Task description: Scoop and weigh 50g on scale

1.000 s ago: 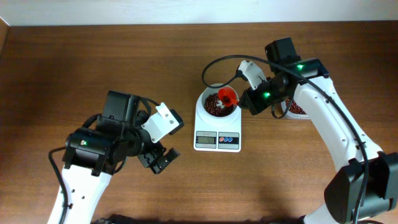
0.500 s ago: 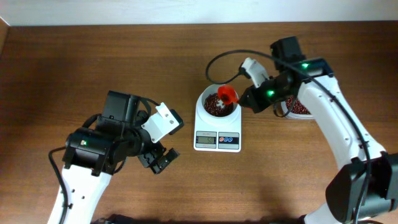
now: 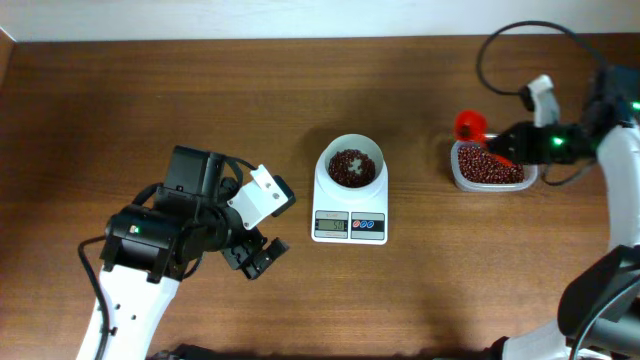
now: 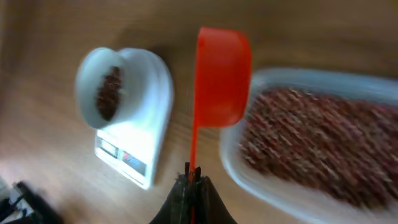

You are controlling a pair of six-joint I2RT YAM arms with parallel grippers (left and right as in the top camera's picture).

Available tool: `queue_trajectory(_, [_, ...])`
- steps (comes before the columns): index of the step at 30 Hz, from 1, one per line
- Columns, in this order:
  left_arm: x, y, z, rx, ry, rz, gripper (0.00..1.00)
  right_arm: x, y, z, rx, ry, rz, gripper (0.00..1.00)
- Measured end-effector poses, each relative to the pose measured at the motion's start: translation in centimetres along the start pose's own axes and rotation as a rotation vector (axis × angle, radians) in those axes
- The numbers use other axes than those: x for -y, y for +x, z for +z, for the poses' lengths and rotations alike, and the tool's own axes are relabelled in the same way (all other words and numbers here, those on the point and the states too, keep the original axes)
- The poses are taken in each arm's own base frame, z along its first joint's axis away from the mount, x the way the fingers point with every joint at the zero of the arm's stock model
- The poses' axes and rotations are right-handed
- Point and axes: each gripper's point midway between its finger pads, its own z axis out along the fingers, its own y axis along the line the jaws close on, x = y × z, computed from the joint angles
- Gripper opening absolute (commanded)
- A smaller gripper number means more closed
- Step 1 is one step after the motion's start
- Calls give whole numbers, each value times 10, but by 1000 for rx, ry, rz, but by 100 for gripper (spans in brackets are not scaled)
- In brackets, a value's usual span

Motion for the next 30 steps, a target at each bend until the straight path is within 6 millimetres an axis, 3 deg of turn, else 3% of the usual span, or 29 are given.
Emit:
queue_trajectory(4, [0, 0, 0, 0, 0, 0, 99, 45, 19, -17, -55, 175, 66, 4])
queue_trajectory(6, [0, 0, 0, 0, 0, 1, 99, 53, 23, -19, -79, 228, 65, 4])
queue_trajectory(11, [0, 0, 0, 0, 0, 0, 99, 60, 32, -12, -183, 396, 32, 4])
queue_trajectory(17, [0, 0, 0, 0, 0, 1, 99, 40, 29, 7, -317, 622, -154, 4])
queue_trajectory(23, [0, 0, 0, 0, 0, 1, 99, 46, 23, -8, -371, 890, -242, 4])
queue_trajectory(25, [0, 0, 0, 0, 0, 0, 99, 43, 8, -18, -304, 929, -197, 4])
queue_trajectory(28, [0, 0, 0, 1, 0, 1, 99, 24, -40, -47, -121, 934, -173, 4])
queue_trajectory(30, [0, 0, 0, -1, 1, 0, 99, 10, -76, -84, 41, 935, -148, 4])
